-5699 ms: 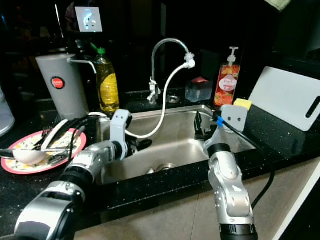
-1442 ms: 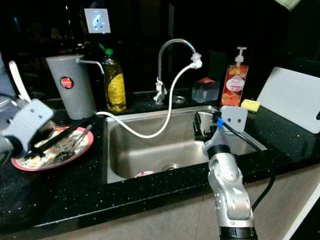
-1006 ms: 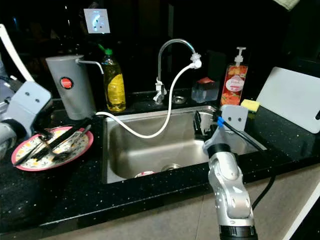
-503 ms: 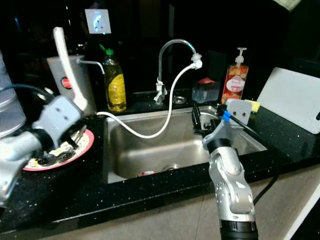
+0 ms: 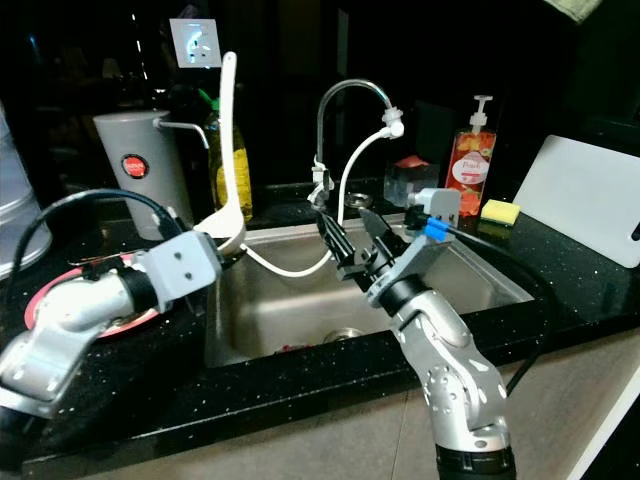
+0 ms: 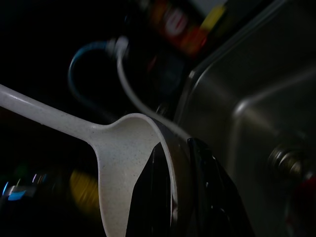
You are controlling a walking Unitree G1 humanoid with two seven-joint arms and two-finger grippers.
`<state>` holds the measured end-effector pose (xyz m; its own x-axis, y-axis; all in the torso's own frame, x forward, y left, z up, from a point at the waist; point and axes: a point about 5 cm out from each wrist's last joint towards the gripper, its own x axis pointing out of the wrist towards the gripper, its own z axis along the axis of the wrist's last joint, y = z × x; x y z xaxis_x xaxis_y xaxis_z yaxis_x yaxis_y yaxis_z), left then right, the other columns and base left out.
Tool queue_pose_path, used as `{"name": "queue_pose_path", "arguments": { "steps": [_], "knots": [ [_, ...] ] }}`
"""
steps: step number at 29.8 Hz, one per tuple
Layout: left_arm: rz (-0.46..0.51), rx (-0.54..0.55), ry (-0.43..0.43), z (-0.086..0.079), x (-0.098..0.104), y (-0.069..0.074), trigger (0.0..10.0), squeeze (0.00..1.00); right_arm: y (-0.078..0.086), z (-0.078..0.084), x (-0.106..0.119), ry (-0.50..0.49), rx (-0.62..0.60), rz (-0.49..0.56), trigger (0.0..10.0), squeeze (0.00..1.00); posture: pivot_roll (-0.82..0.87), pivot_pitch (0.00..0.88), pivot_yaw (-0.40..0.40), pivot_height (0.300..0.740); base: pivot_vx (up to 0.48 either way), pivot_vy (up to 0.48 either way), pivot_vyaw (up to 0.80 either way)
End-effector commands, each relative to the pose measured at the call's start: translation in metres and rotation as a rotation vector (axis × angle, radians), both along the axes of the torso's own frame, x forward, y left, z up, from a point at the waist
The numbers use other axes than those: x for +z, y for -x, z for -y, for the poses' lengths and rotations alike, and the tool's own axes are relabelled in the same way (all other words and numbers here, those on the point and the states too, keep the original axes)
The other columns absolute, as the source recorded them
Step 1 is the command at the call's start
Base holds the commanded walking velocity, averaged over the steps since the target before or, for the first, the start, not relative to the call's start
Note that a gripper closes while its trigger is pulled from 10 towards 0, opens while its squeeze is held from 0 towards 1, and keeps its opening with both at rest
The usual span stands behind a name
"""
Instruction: Kitchen organization
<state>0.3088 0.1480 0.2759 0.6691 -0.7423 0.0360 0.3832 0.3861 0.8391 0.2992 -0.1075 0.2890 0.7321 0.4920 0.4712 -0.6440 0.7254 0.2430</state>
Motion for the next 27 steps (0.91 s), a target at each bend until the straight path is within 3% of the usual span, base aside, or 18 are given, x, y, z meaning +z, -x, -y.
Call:
{"name": "queue_pose_path", "arguments": {
  "steps": [1, 8, 21, 27],
  "knots": [
    [0.027, -0.069, -0.025, 0.019, -0.003, 0.004, 10.0, 0.0, -0.001, 0.003, 0.005, -0.038, 0.019, -0.015, 10.0, 0.0, -0.04, 0.0, -0.032, 0.74, 0.0, 0.0, 0.0],
    [0.03, -0.242, -0.123, 0.049, -0.014, 0.015, 10.0, 0.0, -0.006, 0.006, 0.008, -0.039, 0.017, -0.035, 10.0, 0.0, -0.05, 0.0, -0.032, 0.74, 0.0, 0.0, 0.0],
    [0.098, -0.362, -0.194, 0.063, -0.015, 0.03, 10.0, 0.0, -0.015, 0.02, 0.011, -0.105, -0.068, -0.089, 10.0, 0.0, -0.04, 0.0, -0.035, 0.74, 0.0, 0.0, 0.0],
    [0.101, -0.369, -0.198, 0.065, -0.016, 0.031, 10.0, 0.0, -0.015, 0.02, 0.013, -0.112, -0.061, -0.085, 10.0, 0.0, -0.04, 0.0, -0.036, 0.74, 0.0, 0.0, 0.0]
  ]
}}
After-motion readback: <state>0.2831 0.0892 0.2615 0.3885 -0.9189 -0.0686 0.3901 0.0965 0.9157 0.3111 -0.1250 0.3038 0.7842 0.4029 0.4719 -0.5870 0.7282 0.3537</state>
